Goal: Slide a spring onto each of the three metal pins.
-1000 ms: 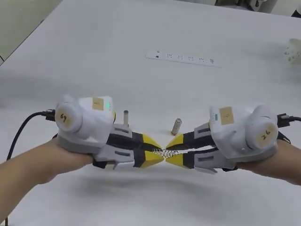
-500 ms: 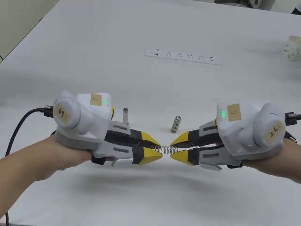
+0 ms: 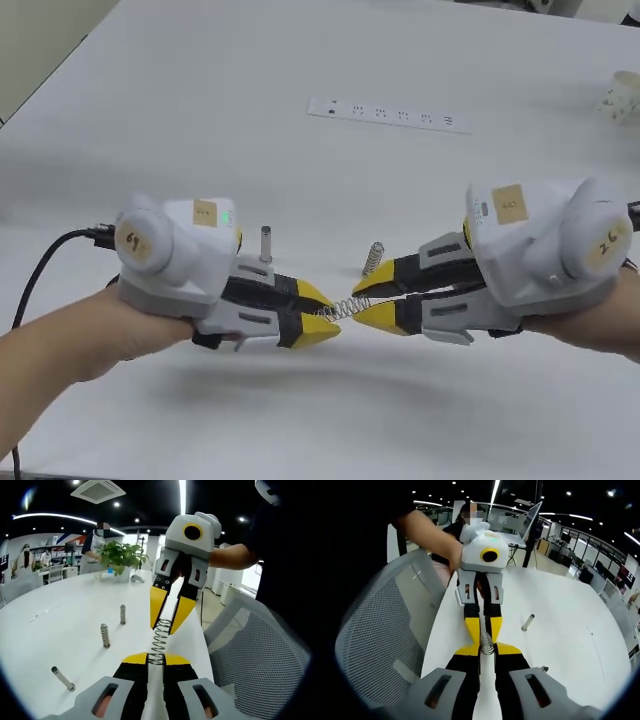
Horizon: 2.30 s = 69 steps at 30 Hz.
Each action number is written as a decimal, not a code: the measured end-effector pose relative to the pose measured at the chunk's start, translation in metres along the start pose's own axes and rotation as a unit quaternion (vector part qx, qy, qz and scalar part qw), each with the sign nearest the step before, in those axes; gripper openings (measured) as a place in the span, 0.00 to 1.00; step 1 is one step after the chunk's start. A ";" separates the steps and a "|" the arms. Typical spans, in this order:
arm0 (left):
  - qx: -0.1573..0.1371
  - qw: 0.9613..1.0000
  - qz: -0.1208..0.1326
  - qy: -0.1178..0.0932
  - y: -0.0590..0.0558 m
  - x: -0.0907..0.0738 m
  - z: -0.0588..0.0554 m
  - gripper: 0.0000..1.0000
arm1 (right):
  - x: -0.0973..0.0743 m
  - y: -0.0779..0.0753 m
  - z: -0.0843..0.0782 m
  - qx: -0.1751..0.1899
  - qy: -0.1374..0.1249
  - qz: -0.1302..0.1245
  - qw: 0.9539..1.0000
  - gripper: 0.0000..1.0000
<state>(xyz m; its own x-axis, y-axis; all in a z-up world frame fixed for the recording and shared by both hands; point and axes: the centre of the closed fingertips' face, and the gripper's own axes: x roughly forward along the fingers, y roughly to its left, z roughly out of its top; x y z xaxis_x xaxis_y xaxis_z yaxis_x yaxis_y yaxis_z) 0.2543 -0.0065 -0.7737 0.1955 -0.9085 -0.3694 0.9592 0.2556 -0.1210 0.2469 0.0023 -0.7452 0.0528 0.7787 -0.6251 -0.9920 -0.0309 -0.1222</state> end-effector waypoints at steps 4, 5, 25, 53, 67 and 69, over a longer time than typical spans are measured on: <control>-0.002 1.000 -0.002 0.001 -0.001 0.000 -0.001 0.02 | 0.002 0.002 0.004 0.001 -0.008 0.003 1.000 0.07; -0.004 1.000 -0.003 0.001 -0.001 0.001 -0.001 0.02 | 0.003 0.003 0.005 0.000 -0.009 0.003 1.000 0.07; 0.011 1.000 -0.007 0.006 -0.006 0.006 0.002 0.02 | 0.013 0.002 0.024 0.016 -0.052 0.000 0.999 0.07; -0.013 0.999 0.042 -0.007 0.011 -0.014 0.003 0.22 | 0.011 -0.009 0.023 0.002 -0.033 -0.021 0.999 0.07; -0.021 0.993 0.111 -0.021 0.038 -0.050 -0.001 0.39 | 0.009 -0.016 0.016 0.016 -0.031 -0.035 0.999 0.07; -0.020 0.992 0.125 -0.019 0.042 -0.057 -0.004 0.42 | 0.009 -0.016 0.014 0.016 -0.031 -0.038 0.999 0.07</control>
<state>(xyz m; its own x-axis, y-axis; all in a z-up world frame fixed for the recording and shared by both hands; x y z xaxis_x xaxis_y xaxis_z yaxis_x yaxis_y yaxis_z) 0.2829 0.0569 -0.7612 0.4341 -0.8265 -0.3584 0.8713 0.4863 -0.0662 0.2618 0.0189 -0.7378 0.1214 0.8155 -0.5659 -0.9888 0.0492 -0.1412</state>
